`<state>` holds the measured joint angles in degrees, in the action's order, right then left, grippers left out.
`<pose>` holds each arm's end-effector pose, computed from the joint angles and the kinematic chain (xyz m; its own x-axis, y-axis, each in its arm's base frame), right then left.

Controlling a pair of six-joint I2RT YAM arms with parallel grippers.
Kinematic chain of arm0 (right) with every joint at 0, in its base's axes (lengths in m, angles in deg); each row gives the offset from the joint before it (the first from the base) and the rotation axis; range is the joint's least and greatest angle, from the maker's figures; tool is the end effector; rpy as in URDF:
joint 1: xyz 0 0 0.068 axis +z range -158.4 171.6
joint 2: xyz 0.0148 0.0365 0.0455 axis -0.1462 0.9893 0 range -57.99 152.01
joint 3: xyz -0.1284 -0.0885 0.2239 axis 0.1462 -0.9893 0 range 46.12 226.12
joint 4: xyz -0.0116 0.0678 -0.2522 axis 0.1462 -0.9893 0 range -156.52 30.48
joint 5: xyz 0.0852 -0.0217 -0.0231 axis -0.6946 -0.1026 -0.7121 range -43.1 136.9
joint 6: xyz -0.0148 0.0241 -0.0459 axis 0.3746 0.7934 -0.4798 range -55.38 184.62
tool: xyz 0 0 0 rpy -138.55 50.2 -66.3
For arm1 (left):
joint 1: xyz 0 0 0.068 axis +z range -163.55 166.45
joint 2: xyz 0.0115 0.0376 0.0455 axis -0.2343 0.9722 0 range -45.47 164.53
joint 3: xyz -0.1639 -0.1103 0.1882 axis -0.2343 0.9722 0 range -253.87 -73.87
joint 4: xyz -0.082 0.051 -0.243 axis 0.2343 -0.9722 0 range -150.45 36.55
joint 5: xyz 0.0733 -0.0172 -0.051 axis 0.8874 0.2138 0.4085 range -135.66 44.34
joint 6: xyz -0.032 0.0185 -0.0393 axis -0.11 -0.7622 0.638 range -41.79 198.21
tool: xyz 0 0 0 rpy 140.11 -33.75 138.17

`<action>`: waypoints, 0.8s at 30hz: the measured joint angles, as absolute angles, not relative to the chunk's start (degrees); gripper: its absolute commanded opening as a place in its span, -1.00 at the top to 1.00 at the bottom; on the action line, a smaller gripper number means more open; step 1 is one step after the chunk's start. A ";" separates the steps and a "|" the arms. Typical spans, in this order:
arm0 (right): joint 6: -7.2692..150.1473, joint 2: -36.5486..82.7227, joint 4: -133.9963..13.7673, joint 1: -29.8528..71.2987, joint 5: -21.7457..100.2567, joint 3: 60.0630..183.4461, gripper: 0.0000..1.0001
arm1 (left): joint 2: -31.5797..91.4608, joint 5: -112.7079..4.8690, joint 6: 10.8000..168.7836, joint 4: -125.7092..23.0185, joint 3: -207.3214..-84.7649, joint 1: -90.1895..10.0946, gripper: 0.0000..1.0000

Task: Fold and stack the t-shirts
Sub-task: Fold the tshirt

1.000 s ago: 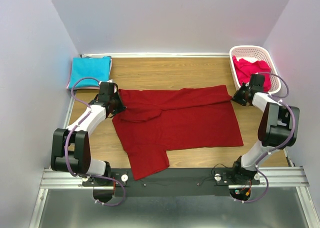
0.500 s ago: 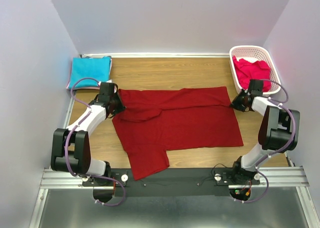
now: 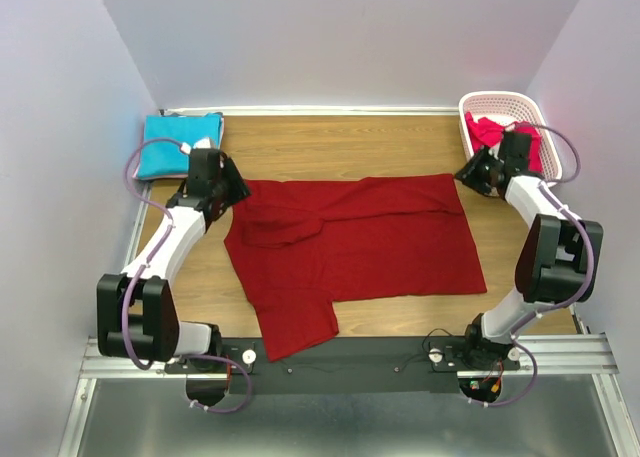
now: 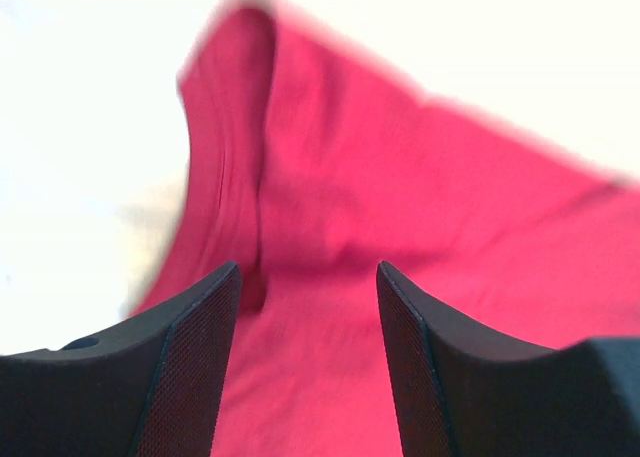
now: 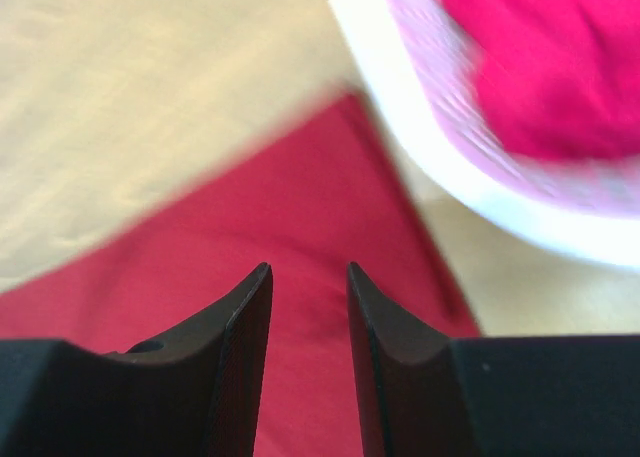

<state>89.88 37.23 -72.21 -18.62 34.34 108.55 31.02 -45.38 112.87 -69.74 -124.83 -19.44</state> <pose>0.3543 -0.0559 0.2167 -0.6249 0.5357 -0.5679 0.3204 0.8393 0.4392 0.2855 -0.0294 0.2456 -0.6019 -0.5095 -0.6149 -0.2958 0.8575 -0.4210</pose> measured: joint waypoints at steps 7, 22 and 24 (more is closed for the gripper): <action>88.96 44.15 -68.97 -13.92 33.55 117.17 0.21 | 41.95 -43.05 112.04 -66.29 -136.57 -19.15 -0.23; 88.87 56.68 -68.64 -13.35 33.71 121.34 0.24 | 60.86 -39.99 112.04 -66.84 -145.18 -19.11 0.02; 88.87 57.25 -68.58 -13.35 33.99 121.60 0.24 | 62.04 -39.66 111.95 -66.77 -145.88 -19.11 0.08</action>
<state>88.87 57.25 -68.58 -13.35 33.99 121.60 62.04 -39.66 111.95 -66.77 -145.88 -19.11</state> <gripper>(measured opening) 0.383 0.495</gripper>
